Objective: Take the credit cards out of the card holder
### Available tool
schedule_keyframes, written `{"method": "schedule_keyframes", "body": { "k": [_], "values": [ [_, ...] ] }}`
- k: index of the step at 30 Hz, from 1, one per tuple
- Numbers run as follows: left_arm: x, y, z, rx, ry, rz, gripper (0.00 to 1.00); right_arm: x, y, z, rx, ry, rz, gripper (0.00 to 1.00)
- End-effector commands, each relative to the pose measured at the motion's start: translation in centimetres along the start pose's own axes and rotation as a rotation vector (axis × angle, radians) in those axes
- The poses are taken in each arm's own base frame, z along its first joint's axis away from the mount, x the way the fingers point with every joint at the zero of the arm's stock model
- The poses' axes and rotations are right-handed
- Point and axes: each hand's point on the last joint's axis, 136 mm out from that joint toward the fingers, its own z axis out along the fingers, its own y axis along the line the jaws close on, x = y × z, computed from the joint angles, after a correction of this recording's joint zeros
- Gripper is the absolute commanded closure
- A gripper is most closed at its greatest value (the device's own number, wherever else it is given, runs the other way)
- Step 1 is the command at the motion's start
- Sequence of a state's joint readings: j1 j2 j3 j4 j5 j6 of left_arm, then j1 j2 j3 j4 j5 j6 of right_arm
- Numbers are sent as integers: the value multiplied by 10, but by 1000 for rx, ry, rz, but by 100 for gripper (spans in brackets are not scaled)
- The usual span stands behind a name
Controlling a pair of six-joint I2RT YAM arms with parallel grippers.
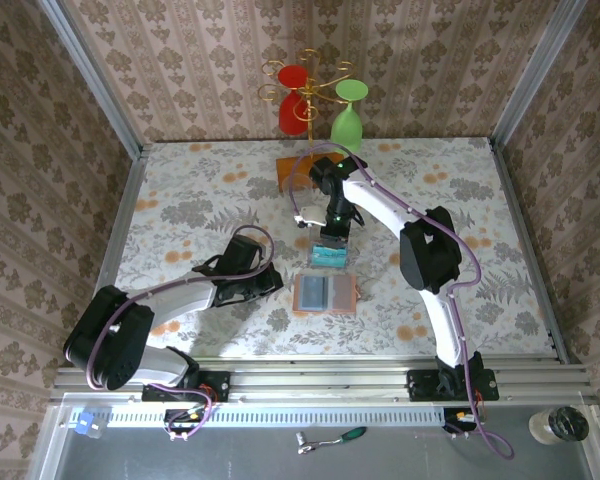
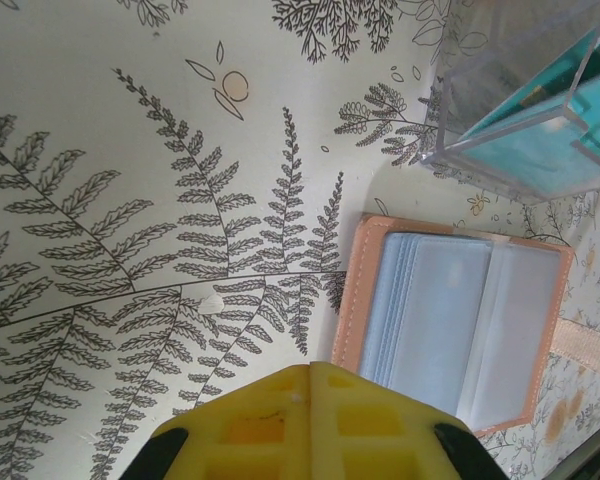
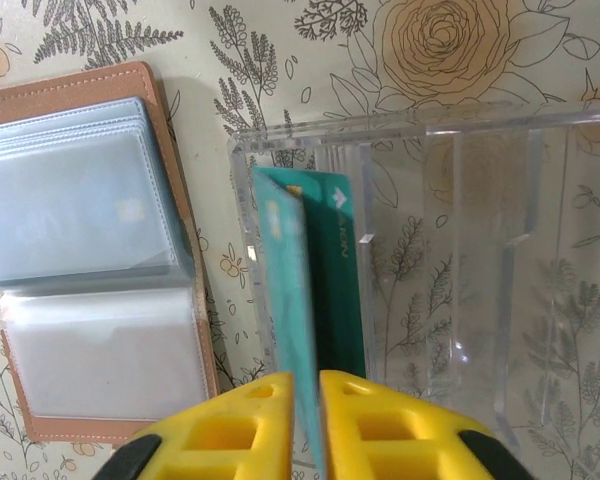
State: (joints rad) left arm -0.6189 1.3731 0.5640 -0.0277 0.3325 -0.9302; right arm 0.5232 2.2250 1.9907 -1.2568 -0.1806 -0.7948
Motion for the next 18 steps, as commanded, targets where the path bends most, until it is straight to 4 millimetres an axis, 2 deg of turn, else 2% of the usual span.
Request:
{"method": "schedule_keyframes", "body": {
  "k": [1,11,18],
  "values": [
    [0,2,-4,-8,3,14,93,8,-8,-1,20,37,-7,83],
    [-2,-3,-2,3,9,21,93,-4,-7,-18,60,-54,38,82],
    [-4,-8,4,18,12,28,93,-30,-11,-42,123,-274,267,83]
  ]
}}
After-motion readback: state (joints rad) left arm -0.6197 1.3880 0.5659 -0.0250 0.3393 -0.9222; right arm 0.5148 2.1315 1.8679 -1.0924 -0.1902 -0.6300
